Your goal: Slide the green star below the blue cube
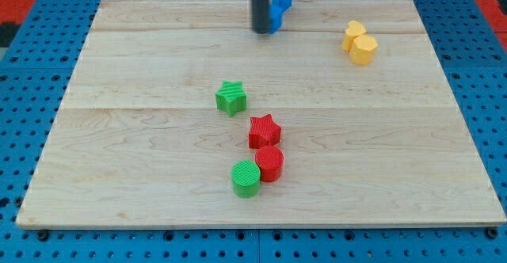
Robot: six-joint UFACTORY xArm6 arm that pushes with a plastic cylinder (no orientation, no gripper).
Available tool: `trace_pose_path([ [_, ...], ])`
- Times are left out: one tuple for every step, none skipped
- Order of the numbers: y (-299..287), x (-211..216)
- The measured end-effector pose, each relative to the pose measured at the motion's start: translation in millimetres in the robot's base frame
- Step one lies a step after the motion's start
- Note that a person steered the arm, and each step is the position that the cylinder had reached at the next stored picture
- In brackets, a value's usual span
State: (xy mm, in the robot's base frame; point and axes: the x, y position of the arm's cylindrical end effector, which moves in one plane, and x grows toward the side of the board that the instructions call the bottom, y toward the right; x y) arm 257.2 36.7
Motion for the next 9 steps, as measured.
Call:
trace_pose_path([
  [15,38],
  [10,132],
  [-37,200],
  [-93,206],
  [-88,147],
  [-98,67],
  [-61,28],
  [-45,39],
  [-44,73],
])
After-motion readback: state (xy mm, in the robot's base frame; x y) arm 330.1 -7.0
